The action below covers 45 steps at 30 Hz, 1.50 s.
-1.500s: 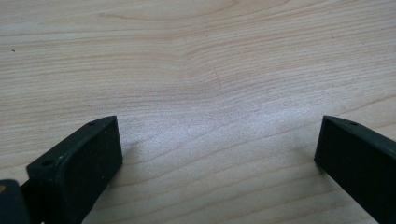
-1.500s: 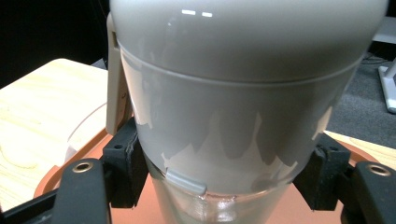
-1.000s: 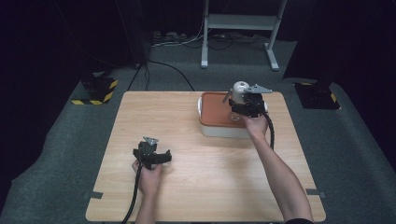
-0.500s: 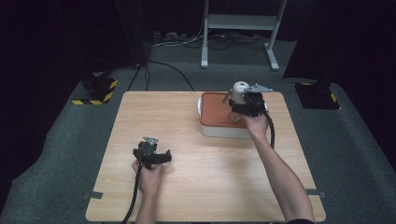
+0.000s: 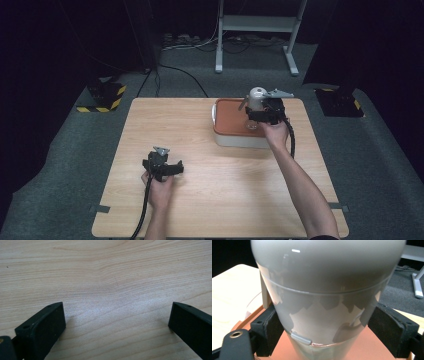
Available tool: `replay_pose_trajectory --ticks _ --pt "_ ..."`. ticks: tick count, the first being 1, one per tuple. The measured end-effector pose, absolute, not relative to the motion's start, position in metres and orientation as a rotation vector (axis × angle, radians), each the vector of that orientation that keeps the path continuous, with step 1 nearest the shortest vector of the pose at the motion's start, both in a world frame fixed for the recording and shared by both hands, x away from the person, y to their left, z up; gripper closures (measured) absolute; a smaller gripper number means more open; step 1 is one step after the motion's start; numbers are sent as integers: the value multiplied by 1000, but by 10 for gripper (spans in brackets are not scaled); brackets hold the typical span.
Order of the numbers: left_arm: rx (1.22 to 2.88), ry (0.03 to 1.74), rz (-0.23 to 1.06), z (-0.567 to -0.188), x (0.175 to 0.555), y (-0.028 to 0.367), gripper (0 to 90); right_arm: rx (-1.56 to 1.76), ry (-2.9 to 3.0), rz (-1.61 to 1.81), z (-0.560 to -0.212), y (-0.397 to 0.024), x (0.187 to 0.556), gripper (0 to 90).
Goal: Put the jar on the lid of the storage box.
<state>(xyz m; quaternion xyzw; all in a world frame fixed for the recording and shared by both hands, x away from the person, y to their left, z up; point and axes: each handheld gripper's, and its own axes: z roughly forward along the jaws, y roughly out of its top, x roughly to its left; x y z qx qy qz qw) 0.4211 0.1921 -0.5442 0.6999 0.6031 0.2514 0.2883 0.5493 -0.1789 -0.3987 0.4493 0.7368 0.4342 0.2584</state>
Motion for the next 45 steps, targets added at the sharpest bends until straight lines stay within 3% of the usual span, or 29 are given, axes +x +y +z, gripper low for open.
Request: replay_pose_trajectory --ticks 45 --pt "1868 1609 670 -544 421 192 10 1221 2070 1322 -398 -200 530 149"
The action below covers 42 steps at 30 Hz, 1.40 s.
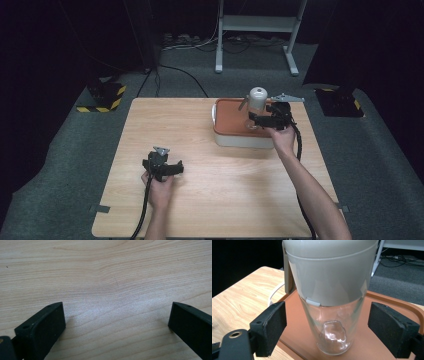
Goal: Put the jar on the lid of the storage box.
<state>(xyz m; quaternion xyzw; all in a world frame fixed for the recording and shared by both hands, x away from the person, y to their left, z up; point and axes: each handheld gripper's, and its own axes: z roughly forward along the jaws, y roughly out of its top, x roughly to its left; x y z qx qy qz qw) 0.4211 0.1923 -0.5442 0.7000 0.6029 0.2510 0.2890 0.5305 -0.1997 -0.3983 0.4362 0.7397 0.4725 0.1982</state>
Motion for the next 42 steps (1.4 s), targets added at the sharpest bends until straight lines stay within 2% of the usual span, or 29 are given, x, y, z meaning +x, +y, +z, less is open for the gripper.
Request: replay_pose_trajectory --ticks 42 --pt "1868 1610 670 -544 421 192 9 1190 2080 1358 -392 -215 511 149"
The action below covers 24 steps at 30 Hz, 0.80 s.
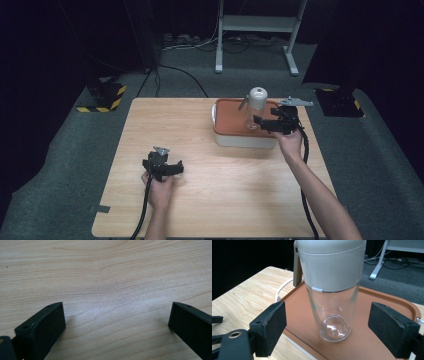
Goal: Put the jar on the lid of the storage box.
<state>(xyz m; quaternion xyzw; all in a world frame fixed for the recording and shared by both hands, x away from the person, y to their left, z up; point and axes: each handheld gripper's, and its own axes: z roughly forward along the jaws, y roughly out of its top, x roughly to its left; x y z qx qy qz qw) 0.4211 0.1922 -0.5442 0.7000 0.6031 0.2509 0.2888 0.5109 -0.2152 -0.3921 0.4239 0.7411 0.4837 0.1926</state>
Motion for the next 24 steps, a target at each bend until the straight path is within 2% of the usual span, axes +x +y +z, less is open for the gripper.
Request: replay_pose_trajectory --ticks 24 --pt "1868 1610 670 -544 421 192 9 1177 2075 1369 -393 -227 500 150"
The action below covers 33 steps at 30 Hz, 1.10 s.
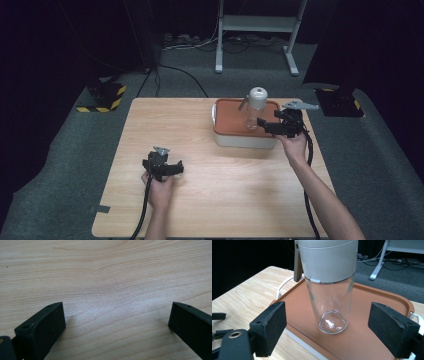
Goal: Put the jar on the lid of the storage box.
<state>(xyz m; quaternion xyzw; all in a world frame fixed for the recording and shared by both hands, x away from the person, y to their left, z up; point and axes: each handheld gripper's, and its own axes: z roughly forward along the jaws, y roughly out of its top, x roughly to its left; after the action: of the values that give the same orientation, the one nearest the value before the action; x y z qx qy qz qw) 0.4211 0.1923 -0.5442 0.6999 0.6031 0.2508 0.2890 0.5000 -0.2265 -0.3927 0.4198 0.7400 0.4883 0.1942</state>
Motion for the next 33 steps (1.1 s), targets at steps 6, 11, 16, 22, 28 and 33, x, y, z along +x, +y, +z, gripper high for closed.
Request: replay_pose_trajectory --ticks 6,11,16,22,28,33 --pt "1868 1609 670 -544 421 192 9 1176 2078 1367 -393 -229 497 149" --pt "1868 1610 669 -544 421 192 9 1182 2079 1369 -395 -232 494 149" --pt "1868 1610 669 -544 421 192 9 1182 2080 1380 -397 -234 491 148" --pt "1868 1610 669 -544 421 192 9 1179 2081 1393 -397 -234 488 146" --pt "1868 1610 669 -544 421 192 9 1178 2084 1391 -398 -236 485 143" --pt "1868 1610 669 -544 421 192 9 1170 2084 1379 -397 -237 482 141"
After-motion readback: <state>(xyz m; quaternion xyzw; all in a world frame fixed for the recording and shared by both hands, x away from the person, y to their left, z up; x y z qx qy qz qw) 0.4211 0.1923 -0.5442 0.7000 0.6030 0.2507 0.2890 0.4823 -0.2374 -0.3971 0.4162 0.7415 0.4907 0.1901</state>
